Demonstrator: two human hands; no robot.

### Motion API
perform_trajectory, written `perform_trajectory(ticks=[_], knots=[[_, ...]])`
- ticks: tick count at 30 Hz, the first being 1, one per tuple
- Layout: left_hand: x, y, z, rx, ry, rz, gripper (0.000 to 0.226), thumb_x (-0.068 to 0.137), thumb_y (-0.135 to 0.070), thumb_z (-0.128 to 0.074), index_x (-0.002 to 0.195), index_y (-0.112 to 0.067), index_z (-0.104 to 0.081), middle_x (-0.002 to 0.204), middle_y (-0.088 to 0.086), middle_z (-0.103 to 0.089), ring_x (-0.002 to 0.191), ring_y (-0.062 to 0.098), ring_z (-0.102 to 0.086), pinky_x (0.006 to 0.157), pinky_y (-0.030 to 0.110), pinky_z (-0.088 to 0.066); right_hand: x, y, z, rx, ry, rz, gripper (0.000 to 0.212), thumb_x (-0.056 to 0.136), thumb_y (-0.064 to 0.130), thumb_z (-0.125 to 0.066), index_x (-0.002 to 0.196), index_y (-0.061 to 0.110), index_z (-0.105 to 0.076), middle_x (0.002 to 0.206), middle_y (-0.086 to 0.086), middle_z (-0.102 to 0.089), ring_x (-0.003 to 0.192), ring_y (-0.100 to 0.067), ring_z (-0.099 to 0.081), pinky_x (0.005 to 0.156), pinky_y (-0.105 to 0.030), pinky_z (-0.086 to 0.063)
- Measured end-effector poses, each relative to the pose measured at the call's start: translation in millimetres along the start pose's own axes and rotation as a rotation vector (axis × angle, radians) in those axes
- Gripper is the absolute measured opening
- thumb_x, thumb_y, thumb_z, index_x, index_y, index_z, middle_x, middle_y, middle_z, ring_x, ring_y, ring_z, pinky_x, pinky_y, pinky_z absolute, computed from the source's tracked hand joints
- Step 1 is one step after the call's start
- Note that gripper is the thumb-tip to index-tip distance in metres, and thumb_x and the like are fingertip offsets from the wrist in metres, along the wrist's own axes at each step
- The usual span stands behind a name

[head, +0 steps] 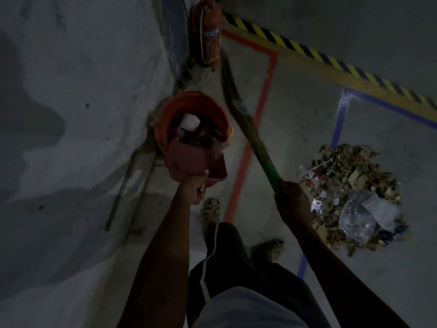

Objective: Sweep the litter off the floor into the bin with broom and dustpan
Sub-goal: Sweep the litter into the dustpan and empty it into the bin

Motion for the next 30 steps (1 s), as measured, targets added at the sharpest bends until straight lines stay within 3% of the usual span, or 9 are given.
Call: perform_trajectory(ticks=[3,8,11,16,21,25,30], knots=[[0,22,-13,-0.015,0.001,-0.001,0.048,0.098,-0.036,-0.065,0.062,-0.015,-0.040,0.034,-0.006,-0.039,0.027,0.002,-0.033,0.034,0.012,-0.026,-2,-18,3,-0.007,-0.005,0.040,0.041,0.084,0.009,-0.074,0.124,0.009,-0.068,0.114,-0.013,-0.067,0.088,-0.031,-0.067,0.071,-0.022,-0.040],[0,62,-29,-0.016,-0.075,-0.014,0.049,0.093,-0.041,-0.071,0.061,-0.015,-0.045,0.038,-0.006,-0.043,0.040,0.007,-0.035,0.045,0.021,-0.029,3,-56,-3,0.061,0.033,0.052,0.041,0.084,0.006,-0.074,0.125,0.006,-0.067,0.108,-0.018,-0.068,0.079,-0.035,-0.068,0.066,-0.030,-0.049],[5,88,-40,-0.054,-0.123,-0.009,0.048,0.092,-0.041,-0.073,0.062,-0.015,-0.046,0.039,-0.004,-0.042,0.036,0.006,-0.035,0.039,0.017,-0.030,11,-84,-15,0.055,0.068,0.074,0.040,0.085,0.008,-0.072,0.125,0.006,-0.066,0.106,-0.018,-0.067,0.081,-0.035,-0.067,0.067,-0.029,-0.047],[22,129,-62,-0.110,-0.191,-0.072,0.042,0.088,-0.041,-0.077,0.065,-0.015,-0.053,0.041,-0.005,-0.046,0.034,0.005,-0.038,0.040,0.016,-0.031,20,-142,-48,0.026,0.147,-0.013,0.038,0.090,0.016,-0.066,0.128,0.011,-0.064,0.107,-0.016,-0.067,0.087,-0.036,-0.066,0.067,-0.033,-0.050],[41,162,-95,-0.144,-0.238,-0.155,0.048,0.091,-0.033,-0.075,0.059,-0.015,-0.045,0.039,-0.004,-0.041,0.029,0.005,-0.035,0.034,0.013,-0.028,32,-202,-99,0.022,0.263,-0.032,0.037,0.093,0.021,-0.062,0.130,0.014,-0.063,0.111,-0.013,-0.066,0.089,-0.033,-0.066,0.069,-0.033,-0.051],[74,196,-125,-0.149,-0.260,-0.165,0.047,0.092,-0.025,-0.076,0.056,-0.011,-0.049,0.041,-0.001,-0.041,0.029,0.007,-0.035,0.035,0.014,-0.028,41,-230,-136,0.065,0.270,0.087,0.037,0.091,0.017,-0.064,0.127,0.012,-0.065,0.115,-0.014,-0.065,0.092,-0.033,-0.066,0.069,-0.029,-0.049],[120,247,-154,-0.094,-0.227,-0.141,0.047,0.080,-0.046,-0.081,0.078,-0.005,-0.059,0.054,0.007,-0.044,0.033,0.011,-0.036,0.040,0.016,-0.027,33,-261,-167,0.224,0.194,0.223,0.041,0.087,0.005,-0.069,0.128,0.008,-0.065,0.121,-0.013,-0.063,0.092,-0.031,-0.067,0.074,-0.026,-0.047]])
Point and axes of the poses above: each hand's wrist, its own x-axis towards the middle knuckle, its own z-axis out of the back of the hand, y = z × x, the point moved 9 cm from there along x, towards the middle knuckle
